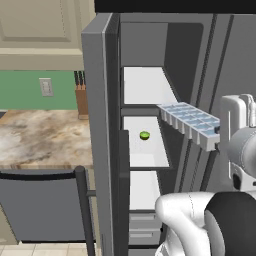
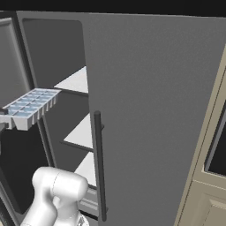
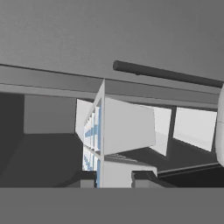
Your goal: Open the freezer door, pick up the ice cube tray from the freezer, and place it on the dining counter.
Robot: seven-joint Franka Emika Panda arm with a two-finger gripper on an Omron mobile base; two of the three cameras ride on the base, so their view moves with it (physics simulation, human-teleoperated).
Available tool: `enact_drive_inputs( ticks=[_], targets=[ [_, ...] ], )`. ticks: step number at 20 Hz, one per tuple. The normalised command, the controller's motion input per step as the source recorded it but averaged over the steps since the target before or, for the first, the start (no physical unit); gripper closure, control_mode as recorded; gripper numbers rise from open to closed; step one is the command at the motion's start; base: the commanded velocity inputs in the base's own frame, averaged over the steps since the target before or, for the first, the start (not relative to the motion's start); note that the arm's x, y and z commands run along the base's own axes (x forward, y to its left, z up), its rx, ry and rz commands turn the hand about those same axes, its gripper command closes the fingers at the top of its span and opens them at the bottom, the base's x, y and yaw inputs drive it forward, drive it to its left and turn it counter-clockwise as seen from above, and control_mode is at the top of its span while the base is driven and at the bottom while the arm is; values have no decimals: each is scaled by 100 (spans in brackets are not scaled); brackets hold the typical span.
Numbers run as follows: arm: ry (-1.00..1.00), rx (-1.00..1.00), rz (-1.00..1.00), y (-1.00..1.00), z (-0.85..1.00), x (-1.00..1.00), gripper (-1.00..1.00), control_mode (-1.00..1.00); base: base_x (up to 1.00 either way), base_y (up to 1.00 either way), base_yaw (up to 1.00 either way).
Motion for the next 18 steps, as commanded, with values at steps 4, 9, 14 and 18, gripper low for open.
enact_drive_inputs(
  ticks=[4, 9, 14, 18],
  targets=[
    [0, 0, 0, -16, 0, 0, 100, -100, 0, 0, 0],
    [0, 0, 0, -8, 0, 0, 100, -100, 0, 0, 0],
    [0, 0, 0, -4, 0, 0, 100, -100, 0, 0, 0],
    [0, 0, 0, 0, 0, 0, 100, -100, 0, 0, 0]
  ],
)
